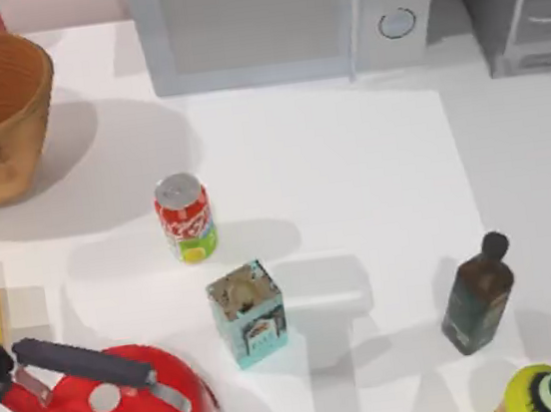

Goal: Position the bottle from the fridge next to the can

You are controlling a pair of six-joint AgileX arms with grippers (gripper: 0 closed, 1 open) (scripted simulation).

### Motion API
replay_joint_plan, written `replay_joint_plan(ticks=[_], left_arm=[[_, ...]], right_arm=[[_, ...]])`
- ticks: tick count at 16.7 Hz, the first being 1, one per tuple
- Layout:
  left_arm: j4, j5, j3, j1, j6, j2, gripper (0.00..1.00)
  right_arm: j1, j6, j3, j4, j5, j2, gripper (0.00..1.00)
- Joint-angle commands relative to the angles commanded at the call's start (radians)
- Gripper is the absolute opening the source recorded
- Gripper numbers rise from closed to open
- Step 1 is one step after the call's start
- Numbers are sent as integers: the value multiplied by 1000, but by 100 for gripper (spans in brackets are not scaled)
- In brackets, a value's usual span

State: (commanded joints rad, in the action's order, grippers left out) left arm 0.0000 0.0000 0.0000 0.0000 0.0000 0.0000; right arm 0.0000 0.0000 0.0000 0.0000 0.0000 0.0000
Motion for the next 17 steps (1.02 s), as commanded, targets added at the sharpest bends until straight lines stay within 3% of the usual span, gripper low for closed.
replay_joint_plan(ticks=[4, 8, 17], left_arm=[[0, 0, 0, 0, 0, 0, 100], [0, 0, 0, 0, 0, 0, 100], [0, 0, 0, 0, 0, 0, 100]], right_arm=[[-7, 0, 22, 26, -4, 31, 100], [-38, 3, 137, 158, -29, 221, 100], [-146, 9, 557, 642, -134, 1183, 100]])
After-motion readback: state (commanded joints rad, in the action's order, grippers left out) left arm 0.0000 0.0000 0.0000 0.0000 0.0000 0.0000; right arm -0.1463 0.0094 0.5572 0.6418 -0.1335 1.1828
